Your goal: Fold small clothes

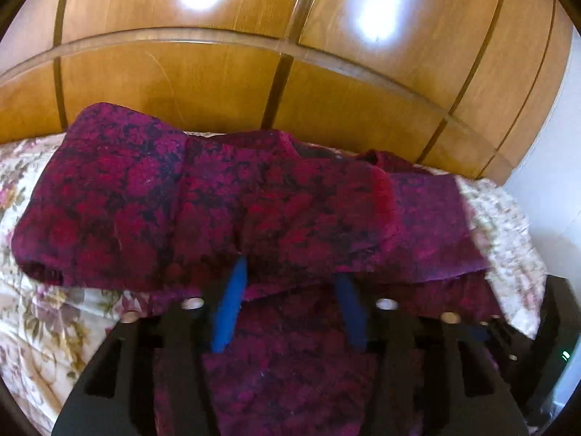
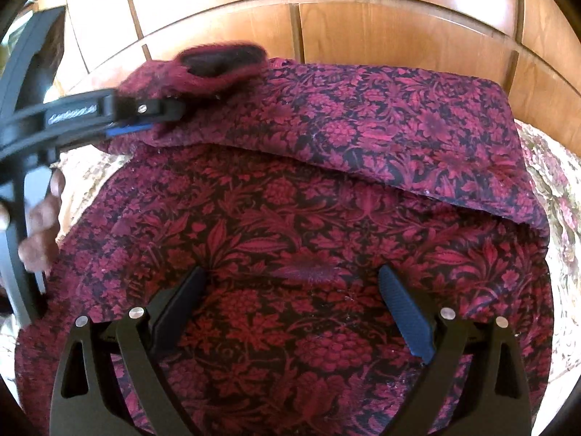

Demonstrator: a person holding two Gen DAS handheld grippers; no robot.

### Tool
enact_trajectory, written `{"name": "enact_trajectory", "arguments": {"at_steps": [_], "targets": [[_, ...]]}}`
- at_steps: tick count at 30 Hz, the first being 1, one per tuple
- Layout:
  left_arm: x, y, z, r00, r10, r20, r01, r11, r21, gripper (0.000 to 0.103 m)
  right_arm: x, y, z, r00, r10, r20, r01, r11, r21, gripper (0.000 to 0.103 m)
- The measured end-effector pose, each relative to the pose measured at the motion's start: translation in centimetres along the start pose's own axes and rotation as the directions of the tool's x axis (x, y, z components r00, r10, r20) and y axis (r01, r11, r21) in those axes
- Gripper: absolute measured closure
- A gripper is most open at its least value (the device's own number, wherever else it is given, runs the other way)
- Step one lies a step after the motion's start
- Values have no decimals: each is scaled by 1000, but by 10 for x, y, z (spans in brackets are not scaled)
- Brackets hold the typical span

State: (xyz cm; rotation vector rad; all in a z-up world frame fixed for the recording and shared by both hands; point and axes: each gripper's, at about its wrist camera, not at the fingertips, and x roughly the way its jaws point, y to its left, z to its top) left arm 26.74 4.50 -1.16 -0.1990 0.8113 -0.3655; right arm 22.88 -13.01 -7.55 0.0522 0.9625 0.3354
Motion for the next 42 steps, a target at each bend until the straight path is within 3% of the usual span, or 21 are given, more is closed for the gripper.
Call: {"name": "enact_trajectory", "arguments": {"at_steps": [1,3,7,11,13,15,17,18,24,28,33,36,39,42], "targets": [[-6,4,2,1000,-19,7,19,1000,-17,34,-6,-2,3,1000,17,4,-17,1000,11,13],[-24,11,-6,999,-30,34,32,999,-39,34,-20,-6,13,996,84,37,-86,995,55,27],[-45,35,-22,998,-15,59,22,993,-112,34,-32,-6,49,968,222,115,-238,959,156,28],[-53,54,-32,998,10,56,1,983,-186,34,2,5,87,970,228,81,-242,941,239,30],[-56,62,-40,999,5,46,5,974,-227,34,28,10,103,974,224,34,-225,937,269,44],[-57,65,-42,999,12,50,0,972,-236,34,40,17,110,983,185,14,-183,953,244,75],[-57,67,-43,999,22,50,-9,972,-234,34,34,26,118,992,126,26,-129,973,191,93],[-56,67,-43,998,31,48,-19,973,-230,34,18,29,122,990,123,69,-134,976,170,96],[-38,80,-37,992,123,-18,-124,963,-240,36,-68,6,132,961,86,263,-123,985,125,98],[-24,89,-32,982,177,-65,-189,941,-281,38,-97,-32,128,951,-4,310,-48,986,159,98],[-14,93,-26,962,254,-104,-273,921,-277,40,-80,-100,106,963,-162,214,102,959,266,98],[-11,99,-26,949,286,-136,-313,908,-278,45,-61,-138,84,973,-192,128,139,931,336,98],[-19,102,-23,949,295,-113,-315,906,-282,45,-43,-152,70,979,-190,71,151,918,366,98],[-35,97,-14,963,265,-42,-266,924,-274,45,-42,-150,66,978,-196,70,158,919,361,96]]}}
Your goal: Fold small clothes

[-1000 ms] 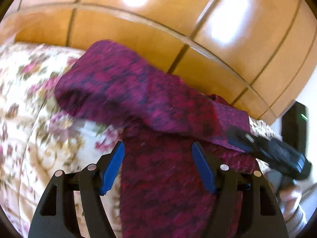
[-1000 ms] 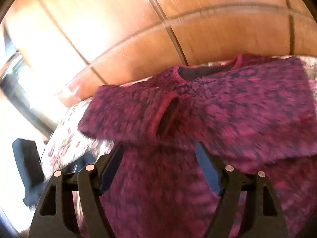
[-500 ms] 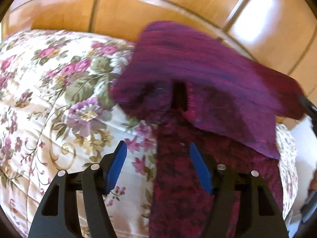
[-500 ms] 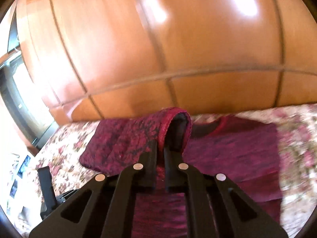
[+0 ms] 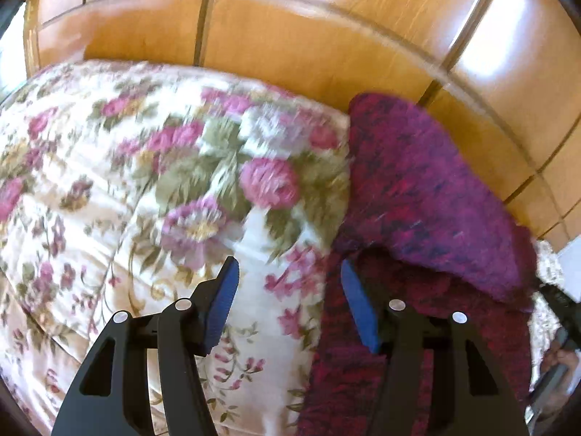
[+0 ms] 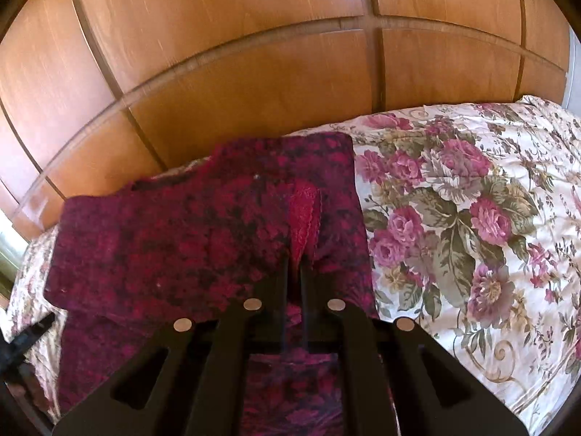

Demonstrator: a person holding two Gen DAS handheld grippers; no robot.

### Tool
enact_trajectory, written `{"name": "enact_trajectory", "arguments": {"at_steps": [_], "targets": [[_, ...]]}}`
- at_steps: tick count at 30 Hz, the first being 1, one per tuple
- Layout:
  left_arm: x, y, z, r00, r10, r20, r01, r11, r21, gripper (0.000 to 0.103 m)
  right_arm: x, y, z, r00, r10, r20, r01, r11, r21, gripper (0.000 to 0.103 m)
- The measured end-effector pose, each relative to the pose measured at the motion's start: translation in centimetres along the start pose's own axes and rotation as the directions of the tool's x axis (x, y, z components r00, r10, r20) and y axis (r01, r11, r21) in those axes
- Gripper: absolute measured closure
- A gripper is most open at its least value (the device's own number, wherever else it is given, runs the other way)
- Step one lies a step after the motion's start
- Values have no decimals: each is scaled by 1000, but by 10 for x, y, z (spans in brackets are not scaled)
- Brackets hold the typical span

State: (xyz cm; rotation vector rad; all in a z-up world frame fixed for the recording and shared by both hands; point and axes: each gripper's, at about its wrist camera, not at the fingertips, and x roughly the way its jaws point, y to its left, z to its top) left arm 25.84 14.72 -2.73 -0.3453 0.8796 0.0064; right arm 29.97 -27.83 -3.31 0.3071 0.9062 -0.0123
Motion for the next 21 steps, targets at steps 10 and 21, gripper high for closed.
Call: {"name": "enact_trajectory", "arguments": {"at_steps": [10,21], "targets": [[-8,-47,63,972,-179,150,162,980,116,45,-32,53,13,991,60,118,-42,987,-153,50],[88,-91,52,989,-149,-20,150,970,193,52,41,55,-6,1000,2,6,-1,975,-224,51]]}}
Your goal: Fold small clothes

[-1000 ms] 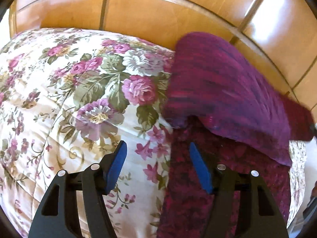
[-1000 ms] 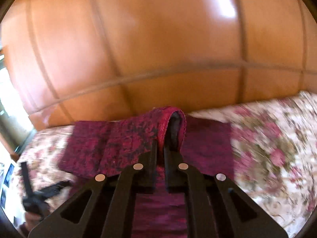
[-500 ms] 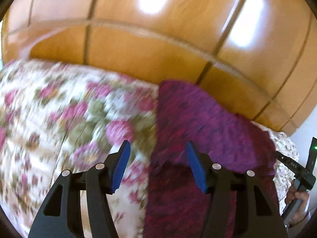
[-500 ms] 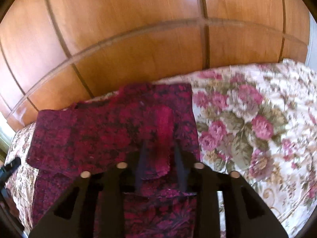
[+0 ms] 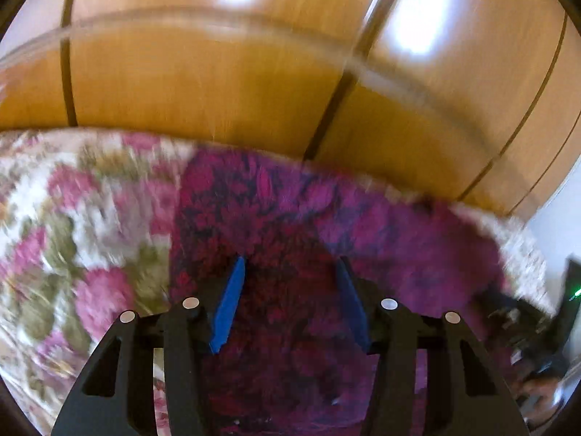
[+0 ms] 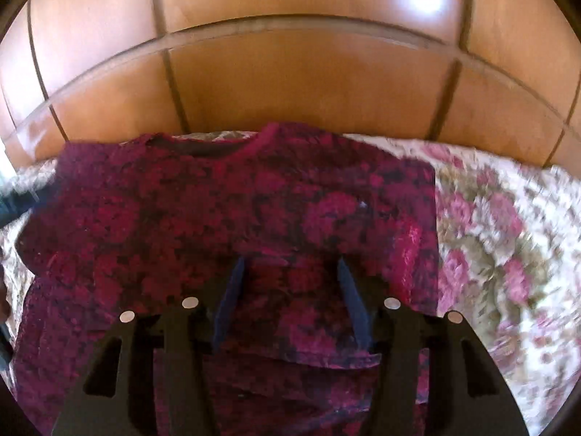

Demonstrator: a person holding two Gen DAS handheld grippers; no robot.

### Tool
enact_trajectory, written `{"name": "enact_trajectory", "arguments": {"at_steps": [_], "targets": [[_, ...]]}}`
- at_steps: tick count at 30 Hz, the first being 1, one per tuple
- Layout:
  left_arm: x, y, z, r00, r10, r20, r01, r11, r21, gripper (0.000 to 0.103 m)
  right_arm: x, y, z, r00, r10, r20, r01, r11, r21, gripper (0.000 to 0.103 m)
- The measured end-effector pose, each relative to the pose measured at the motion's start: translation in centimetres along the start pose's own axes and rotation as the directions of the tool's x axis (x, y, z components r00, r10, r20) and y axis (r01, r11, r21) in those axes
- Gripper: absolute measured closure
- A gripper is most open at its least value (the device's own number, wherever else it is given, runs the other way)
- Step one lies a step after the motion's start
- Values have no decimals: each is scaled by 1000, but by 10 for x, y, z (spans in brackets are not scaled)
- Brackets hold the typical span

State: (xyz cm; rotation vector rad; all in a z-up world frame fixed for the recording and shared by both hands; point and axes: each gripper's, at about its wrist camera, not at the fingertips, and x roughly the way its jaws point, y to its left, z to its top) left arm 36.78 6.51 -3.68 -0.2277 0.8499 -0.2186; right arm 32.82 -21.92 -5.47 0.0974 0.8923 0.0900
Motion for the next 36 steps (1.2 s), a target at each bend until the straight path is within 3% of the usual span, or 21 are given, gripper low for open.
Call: {"name": "enact_trajectory", "arguments": {"at_steps": [3,6,10,11,12,14,17,24,30,36], "targets": [[0,-8,-12,998,45,52,-48,998,51,52,1,1,-6,999,-1,33,1,1000,-17,51],[-1,-5,-6,998,38,46,-39,999,16,52,1,4,-5,999,-14,38,14,1000,-23,51],[-32,-9,-10,994,89,65,-89,996,-3,50,-3,7,-6,999,-17,43,19,999,-32,48],[-40,-9,-14,993,96,70,-96,995,-7,48,-4,5,-4,999,-21,44,22,999,-36,43],[-48,-10,-18,991,105,78,-105,994,-8,41,-10,7,-3,998,-32,46,34,999,-43,29],[-72,-13,-30,985,134,113,-134,991,-3,37,-23,9,-4,997,-37,65,40,998,-42,13],[-93,-13,-48,981,153,119,-156,988,20,37,-44,5,-12,997,-27,68,29,999,-17,9],[-132,-8,-95,978,176,115,-185,980,68,37,-70,-27,-67,995,21,-98,-16,999,51,7],[-155,4,-134,985,161,65,-165,984,62,37,-99,-37,-124,965,152,-214,-135,987,90,7],[-177,10,-163,985,164,49,-167,984,68,37,-134,-32,-169,941,228,-249,-209,973,101,6]]}}
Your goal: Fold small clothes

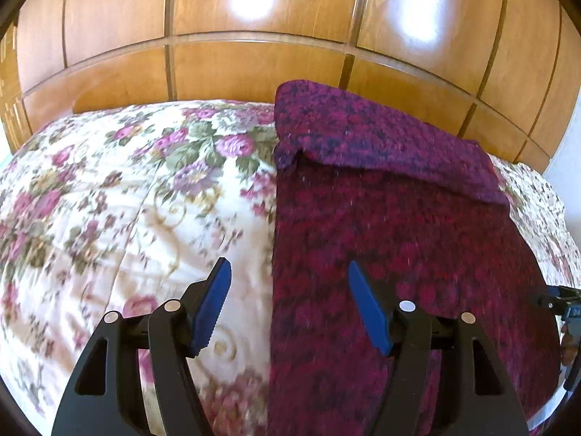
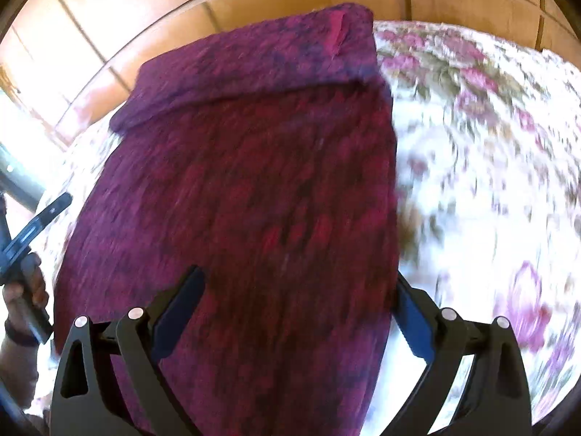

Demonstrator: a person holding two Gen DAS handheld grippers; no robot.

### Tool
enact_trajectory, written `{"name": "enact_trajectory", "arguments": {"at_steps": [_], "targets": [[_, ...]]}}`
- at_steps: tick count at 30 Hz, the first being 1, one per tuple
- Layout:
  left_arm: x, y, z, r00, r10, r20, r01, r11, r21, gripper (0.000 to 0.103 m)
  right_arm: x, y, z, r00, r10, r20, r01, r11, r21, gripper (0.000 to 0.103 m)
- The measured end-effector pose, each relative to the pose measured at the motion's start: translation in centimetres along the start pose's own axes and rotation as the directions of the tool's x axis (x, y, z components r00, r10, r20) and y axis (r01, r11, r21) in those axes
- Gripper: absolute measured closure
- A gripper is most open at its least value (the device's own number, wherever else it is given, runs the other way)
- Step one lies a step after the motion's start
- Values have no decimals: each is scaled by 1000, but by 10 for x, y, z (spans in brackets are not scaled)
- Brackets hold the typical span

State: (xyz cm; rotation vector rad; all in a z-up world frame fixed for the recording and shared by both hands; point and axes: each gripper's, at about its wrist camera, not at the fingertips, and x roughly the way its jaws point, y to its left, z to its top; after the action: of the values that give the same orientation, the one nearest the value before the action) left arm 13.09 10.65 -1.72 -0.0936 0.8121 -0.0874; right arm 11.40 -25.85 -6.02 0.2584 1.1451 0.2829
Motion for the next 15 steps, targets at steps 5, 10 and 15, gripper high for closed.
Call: {"name": "enact_trajectory", "arguments": {"at_steps": [5,10,15], "targets": [[-13,4,-19,1000,15,-13,-15,1000,19,37,-13,1,-30,999,39,-7,-39,999,17,10],[-19,9,-36,999,23,-47,-22,1000,15,37,-27,-3,-51,998,66,-7,-66,997,50,23],[-32,14,-63,994,-13,-111,14,1000,3,37,-38,-5,-67,995,89,-46,-87,995,56,35]]}}
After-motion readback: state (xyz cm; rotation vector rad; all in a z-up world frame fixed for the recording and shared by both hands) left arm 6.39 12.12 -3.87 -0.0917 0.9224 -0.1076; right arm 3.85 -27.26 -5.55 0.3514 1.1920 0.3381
